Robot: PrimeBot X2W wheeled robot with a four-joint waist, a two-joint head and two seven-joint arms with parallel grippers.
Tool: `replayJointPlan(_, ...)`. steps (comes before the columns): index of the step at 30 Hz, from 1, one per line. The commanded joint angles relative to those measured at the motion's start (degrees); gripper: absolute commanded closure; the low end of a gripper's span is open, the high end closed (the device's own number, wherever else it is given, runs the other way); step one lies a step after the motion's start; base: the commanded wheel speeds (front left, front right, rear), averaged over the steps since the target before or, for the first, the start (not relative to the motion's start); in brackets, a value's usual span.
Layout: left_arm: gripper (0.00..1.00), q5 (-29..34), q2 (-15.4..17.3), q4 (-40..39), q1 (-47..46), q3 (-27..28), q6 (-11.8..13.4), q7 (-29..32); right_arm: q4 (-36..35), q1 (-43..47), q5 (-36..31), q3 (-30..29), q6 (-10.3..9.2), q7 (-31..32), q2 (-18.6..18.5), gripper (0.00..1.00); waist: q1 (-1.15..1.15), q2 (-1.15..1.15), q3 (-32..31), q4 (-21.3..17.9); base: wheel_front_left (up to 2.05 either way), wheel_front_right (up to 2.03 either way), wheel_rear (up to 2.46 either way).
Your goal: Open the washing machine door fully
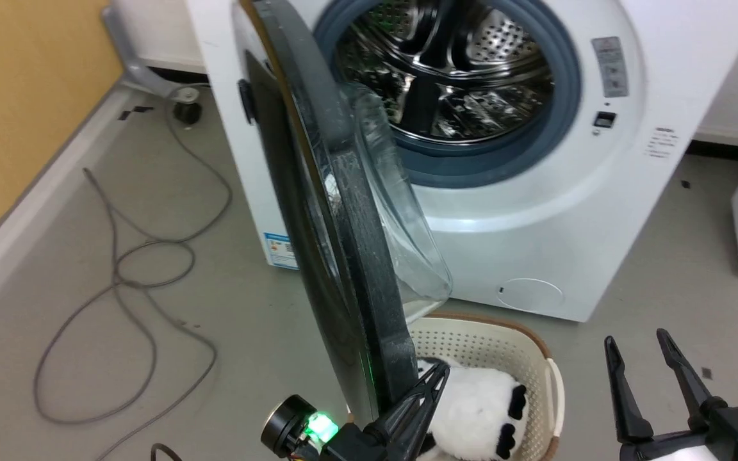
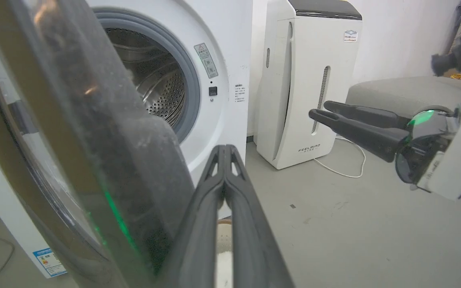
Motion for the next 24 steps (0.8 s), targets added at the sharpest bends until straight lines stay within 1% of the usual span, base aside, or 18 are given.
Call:
replayJointPlan(1, 1.00, 0.0, 0.5, 0.3, 0.1, 1.1, 0.2, -0.2, 0.1, -0.6, 0.1, -0.1, 0.03, -0.2, 0.2, 0.00, 0.00, 0.00, -0.2, 0.8, 0.00, 0.00, 0.00)
replayJointPlan(11, 1.00, 1.2, 1.2, -3.3, 3.3, 1.0, 0.3, -0.2, 0.3, 0.5, 0.9, -0.1, 0.03, -0.2, 0.2, 0.00, 0.00, 0.00, -0.9, 5.9, 0.00, 0.00, 0.00)
replayJointPlan(24, 1.00, 1.4, 2.8, -5.2, 4.3, 4.4, 1.8, -0.2, 0.2, 0.4, 1.1, -0.1, 0.03, -0.2, 0.2, 0.00, 0.00, 0.00, -0.4, 13.6, 0.00, 0.00, 0.00)
